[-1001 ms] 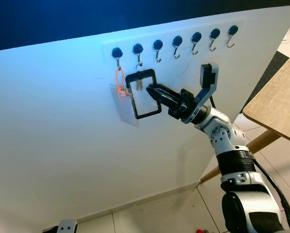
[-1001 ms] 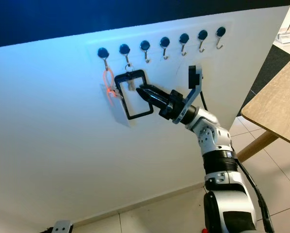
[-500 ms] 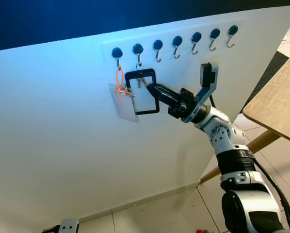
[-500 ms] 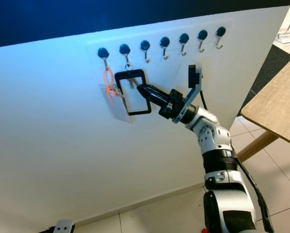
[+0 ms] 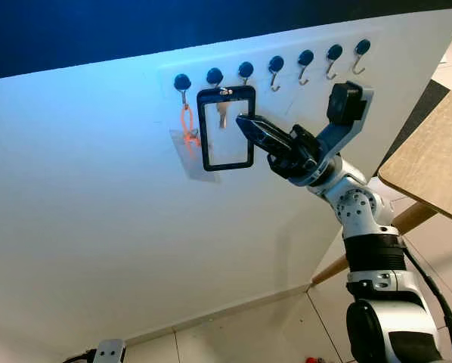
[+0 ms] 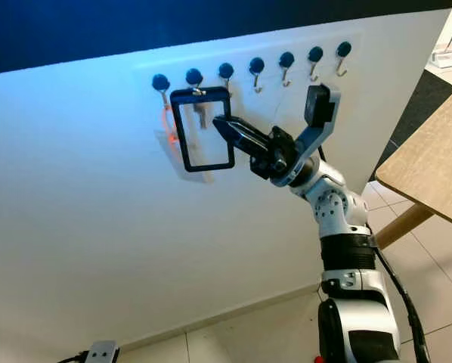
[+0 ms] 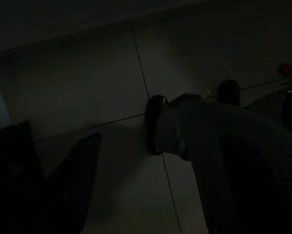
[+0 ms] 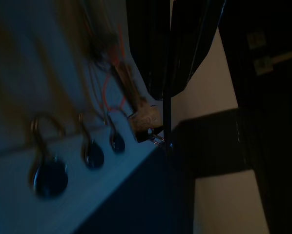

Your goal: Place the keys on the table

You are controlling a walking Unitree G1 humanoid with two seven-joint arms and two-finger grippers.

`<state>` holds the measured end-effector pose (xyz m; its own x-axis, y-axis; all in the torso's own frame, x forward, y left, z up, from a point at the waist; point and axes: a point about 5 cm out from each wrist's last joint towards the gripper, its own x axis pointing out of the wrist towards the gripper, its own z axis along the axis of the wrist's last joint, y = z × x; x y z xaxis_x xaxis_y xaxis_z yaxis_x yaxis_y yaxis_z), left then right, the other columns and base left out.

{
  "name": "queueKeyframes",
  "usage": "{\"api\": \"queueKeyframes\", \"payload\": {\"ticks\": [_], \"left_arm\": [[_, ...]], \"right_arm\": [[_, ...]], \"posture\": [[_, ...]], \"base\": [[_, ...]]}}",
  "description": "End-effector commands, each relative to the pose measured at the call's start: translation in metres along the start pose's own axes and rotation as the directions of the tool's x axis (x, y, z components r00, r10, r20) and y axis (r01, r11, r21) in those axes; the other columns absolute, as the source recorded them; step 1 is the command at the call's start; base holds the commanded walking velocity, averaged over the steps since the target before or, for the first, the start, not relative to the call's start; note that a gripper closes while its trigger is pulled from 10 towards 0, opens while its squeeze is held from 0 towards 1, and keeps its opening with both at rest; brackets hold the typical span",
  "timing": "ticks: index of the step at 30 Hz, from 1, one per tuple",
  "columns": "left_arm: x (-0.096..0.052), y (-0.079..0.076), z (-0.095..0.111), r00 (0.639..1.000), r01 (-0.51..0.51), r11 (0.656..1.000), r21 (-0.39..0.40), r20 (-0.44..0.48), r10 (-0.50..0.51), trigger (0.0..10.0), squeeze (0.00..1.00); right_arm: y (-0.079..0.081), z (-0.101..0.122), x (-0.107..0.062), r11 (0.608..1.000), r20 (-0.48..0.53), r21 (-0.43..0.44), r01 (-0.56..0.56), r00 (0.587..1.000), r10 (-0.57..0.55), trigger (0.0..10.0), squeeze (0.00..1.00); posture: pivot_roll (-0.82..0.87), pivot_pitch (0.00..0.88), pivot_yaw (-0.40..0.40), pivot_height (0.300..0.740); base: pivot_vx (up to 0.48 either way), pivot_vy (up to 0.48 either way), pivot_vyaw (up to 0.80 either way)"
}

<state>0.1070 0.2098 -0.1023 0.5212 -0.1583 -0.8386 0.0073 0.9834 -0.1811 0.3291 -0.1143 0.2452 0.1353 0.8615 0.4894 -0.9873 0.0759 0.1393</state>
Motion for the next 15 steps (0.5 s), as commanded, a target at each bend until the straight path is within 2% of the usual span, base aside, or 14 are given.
{"api": "queueKeyframes", "payload": {"ticks": [1, 9, 11, 14, 15], "left_arm": [[0.0, -0.003, -0.007, 1.0, 0.002, 1.0, -0.01, -0.022, -0.002, 10.0, 0.0], [-0.001, -0.001, -0.006, 1.0, -0.015, 1.0, -0.027, -0.01, 0.015, 10.0, 0.0], [-0.002, 0.005, -0.002, 0.999, -0.038, 0.998, -0.05, 0.01, 0.039, 10.0, 0.0], [-0.003, 0.008, 0.0, 0.998, -0.051, 0.997, -0.063, 0.023, 0.052, 10.0, 0.0], [-0.004, 0.012, 0.002, 0.997, -0.065, 0.995, -0.075, 0.034, 0.067, 10.0, 0.0]], "right_arm": [[0.0, -0.009, -0.001, 1.0, -0.056, -0.01, 0.019, 0.998, -0.02, 0.0, 0.0], [-0.003, -0.028, -0.013, 0.994, -0.141, -0.017, 0.112, 0.984, -0.113, 0.0, 0.0], [-0.001, -0.042, -0.026, 0.987, -0.195, -0.001, 0.162, 0.968, -0.159, 0.0, 0.0], [0.001, -0.051, -0.034, 0.983, -0.239, 0.009, 0.183, 0.955, -0.175, 0.0, 0.0], [0.003, -0.063, -0.043, 0.979, -0.305, 0.014, 0.202, 0.934, -0.188, 0.0, 0.0]], "posture": [[-0.09, 0.064, 0.037, 0.74], [-0.09, 0.066, 0.036, 0.74], [-0.08, 0.069, 0.039, 0.74], [-0.08, 0.07, 0.039, 0.74], [-0.08, 0.07, 0.039, 0.74]], "base": [[0.0, 0.0, 0.0], [0.0, 0.0, 0.0], [0.0, 0.0, 0.0], [0.0, 0.0, 0.0], [0.0, 0.0, 0.0]]}}
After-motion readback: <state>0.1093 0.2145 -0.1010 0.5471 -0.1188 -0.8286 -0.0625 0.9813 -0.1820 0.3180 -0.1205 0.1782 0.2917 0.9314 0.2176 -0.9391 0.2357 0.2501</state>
